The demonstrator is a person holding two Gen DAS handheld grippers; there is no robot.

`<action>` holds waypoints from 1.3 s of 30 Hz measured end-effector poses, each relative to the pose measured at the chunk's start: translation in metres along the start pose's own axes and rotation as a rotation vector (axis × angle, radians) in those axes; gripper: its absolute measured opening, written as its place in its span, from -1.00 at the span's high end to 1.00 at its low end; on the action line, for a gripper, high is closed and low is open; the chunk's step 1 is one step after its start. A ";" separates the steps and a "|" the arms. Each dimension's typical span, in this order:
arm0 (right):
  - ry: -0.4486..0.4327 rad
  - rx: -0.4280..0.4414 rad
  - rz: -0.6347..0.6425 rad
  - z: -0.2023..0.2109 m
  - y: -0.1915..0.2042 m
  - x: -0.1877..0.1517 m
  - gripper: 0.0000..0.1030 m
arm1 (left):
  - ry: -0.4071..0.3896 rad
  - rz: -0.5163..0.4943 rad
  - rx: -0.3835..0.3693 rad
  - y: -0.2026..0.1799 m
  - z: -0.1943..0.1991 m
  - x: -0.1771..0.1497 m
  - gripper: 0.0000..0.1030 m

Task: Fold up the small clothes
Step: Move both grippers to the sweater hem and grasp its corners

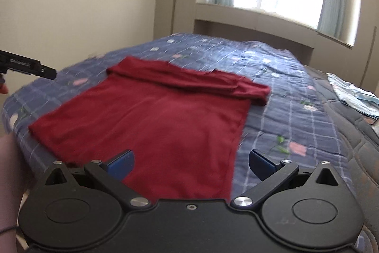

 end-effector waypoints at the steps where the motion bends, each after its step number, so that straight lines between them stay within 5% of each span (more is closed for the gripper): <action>1: 0.000 0.002 0.011 0.000 0.004 -0.003 -0.99 | 0.003 -0.021 -0.001 0.001 -0.001 -0.007 -0.99; 14: 0.046 -0.021 0.210 -0.008 0.026 -0.030 -0.99 | 0.063 -0.494 -0.016 -0.004 -0.004 -0.072 -1.00; 25: 0.105 -0.048 0.194 -0.017 0.025 -0.042 -0.99 | 0.100 -0.731 -0.023 -0.004 -0.022 -0.082 -1.00; 39: 0.097 -0.040 0.155 -0.025 0.027 -0.042 -0.99 | -0.077 -1.018 0.028 -0.024 -0.018 -0.105 -0.94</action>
Point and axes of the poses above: each gripper's, at about its wrist camera, not at the fingertips, and z roughly against the way its jaws point, y to its left, x to its top, the point moved 1 cm from there along -z, roughly the way its jaws point, and after that the axes turned 5 degrees about y, right-handed, at the moved point
